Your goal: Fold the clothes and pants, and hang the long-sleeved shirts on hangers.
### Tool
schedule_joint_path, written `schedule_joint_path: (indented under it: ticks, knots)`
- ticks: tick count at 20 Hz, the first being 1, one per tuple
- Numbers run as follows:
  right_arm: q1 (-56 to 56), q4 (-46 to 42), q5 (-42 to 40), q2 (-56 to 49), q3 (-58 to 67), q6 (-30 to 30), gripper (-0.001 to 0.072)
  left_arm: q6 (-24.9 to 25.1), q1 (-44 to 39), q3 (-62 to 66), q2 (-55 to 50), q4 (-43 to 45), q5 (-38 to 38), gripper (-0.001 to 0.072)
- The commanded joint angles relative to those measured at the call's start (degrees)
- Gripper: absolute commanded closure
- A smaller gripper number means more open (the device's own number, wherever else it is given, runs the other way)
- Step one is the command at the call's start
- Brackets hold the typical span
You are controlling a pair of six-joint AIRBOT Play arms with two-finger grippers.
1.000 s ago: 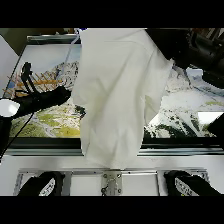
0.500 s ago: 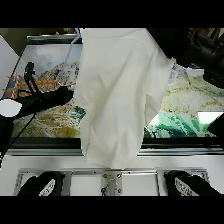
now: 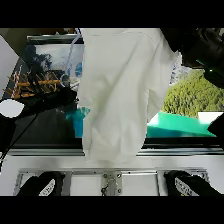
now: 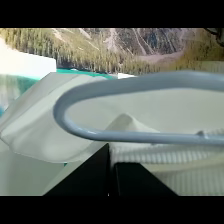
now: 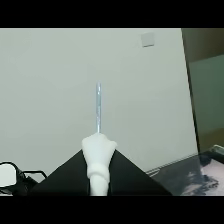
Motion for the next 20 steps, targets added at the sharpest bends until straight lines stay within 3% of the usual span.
schedule_joint_path:
  ticks: [1,15,17,20]
  knots:
    - [0.0,8.9,0.2,0.0,0.0,-1.0,0.0686,0.0,0.0,0.0,0.0,0.2,0.4,0.0691]
    - [0.0,20.2,0.2,0.0,0.0,-7.3,0.0687,0.0,0.0,0.0,0.0,0.2,0.4,0.0691]
    - [0.0,16.8,0.1,0.0,0.0,-7.2,0.0686,0.0,0.0,0.0,0.0,0.2,0.4,0.0691]
    - [0.0,1.6,0.1,0.0,0.0,-3.6,0.0686,0.0,0.0,0.0,0.0,0.3,0.4,0.0691]
